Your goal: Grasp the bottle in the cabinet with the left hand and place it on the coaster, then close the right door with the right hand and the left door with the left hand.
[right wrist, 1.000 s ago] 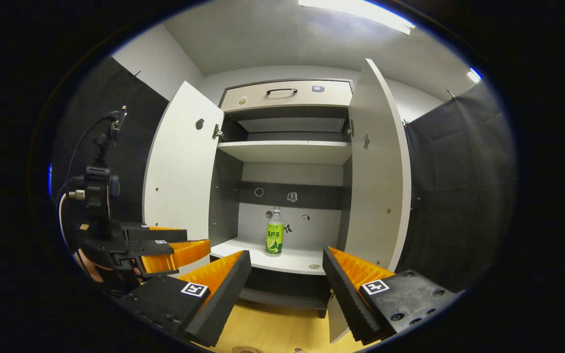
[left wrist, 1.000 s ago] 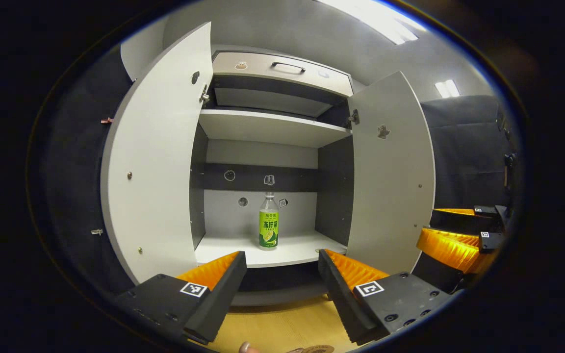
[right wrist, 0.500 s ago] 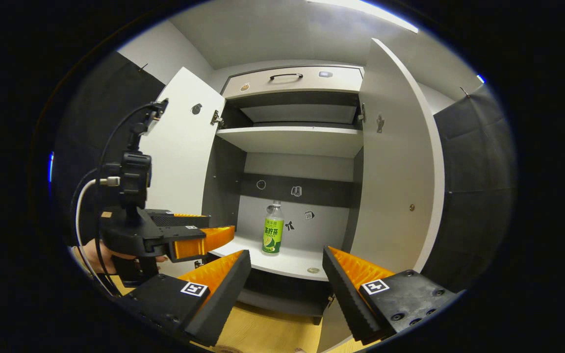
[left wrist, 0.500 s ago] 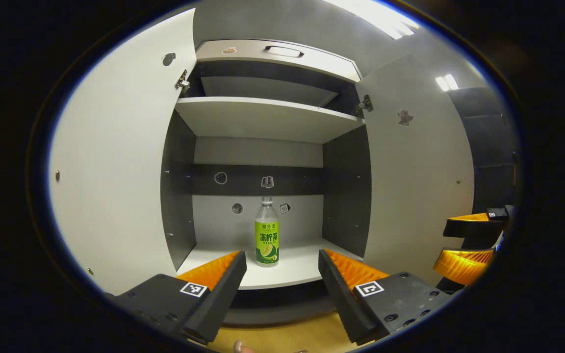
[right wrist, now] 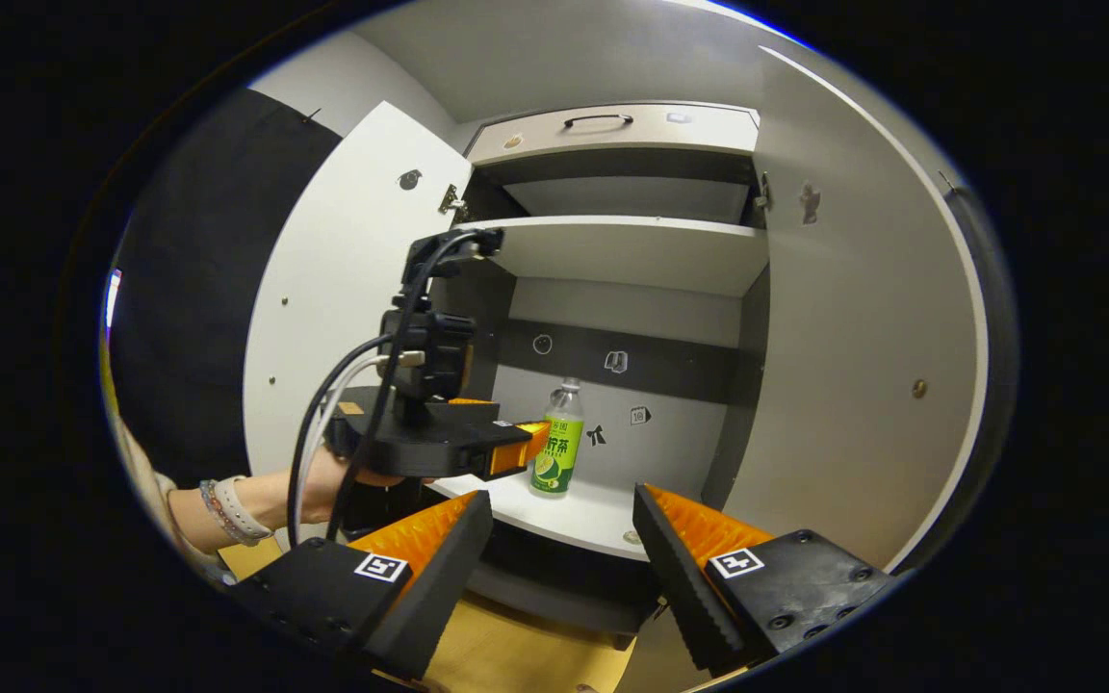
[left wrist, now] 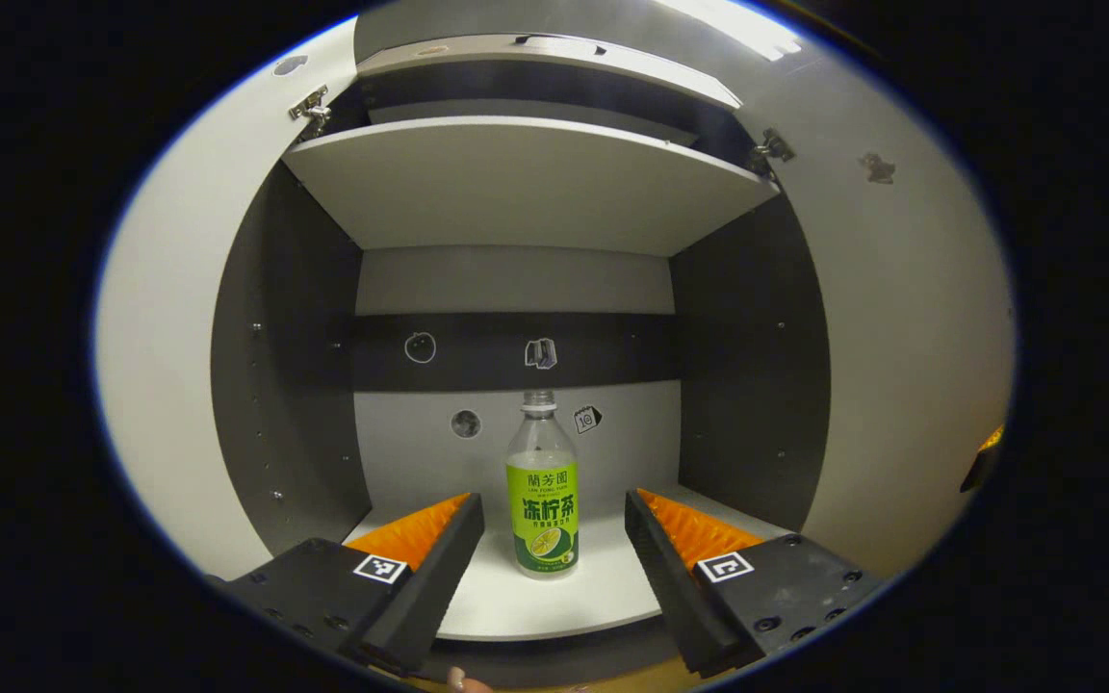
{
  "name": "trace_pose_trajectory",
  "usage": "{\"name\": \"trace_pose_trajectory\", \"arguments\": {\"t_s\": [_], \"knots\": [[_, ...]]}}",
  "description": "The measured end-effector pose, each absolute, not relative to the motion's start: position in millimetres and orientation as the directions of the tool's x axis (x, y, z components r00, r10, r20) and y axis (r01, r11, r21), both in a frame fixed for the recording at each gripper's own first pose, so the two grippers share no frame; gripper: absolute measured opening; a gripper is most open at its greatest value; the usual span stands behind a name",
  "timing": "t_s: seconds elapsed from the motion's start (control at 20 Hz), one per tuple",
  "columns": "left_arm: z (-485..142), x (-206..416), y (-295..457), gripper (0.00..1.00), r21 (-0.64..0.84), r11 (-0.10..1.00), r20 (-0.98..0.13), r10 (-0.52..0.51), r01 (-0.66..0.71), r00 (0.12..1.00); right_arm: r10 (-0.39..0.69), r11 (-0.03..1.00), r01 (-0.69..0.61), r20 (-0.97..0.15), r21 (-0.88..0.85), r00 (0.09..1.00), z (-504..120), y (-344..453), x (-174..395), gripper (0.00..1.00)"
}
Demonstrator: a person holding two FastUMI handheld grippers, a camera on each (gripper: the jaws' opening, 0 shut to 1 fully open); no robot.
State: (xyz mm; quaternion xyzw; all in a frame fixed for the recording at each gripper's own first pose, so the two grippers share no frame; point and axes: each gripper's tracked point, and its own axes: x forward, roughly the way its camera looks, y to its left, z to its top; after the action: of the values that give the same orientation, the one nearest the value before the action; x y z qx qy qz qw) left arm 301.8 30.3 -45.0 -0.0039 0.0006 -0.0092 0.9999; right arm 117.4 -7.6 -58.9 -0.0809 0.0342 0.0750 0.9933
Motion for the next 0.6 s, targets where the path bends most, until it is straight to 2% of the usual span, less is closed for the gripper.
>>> {"name": "trace_pose_trajectory", "arguments": {"t_s": [0.6], "knots": [[-85.5,390.0,44.7,0.94,-0.043,0.999,-0.056,0.014,-0.016,0.998,0.205,0.971,-0.221,-0.158,-0.091,0.966,-95.1,-3.8,156.7,0.98]]}}
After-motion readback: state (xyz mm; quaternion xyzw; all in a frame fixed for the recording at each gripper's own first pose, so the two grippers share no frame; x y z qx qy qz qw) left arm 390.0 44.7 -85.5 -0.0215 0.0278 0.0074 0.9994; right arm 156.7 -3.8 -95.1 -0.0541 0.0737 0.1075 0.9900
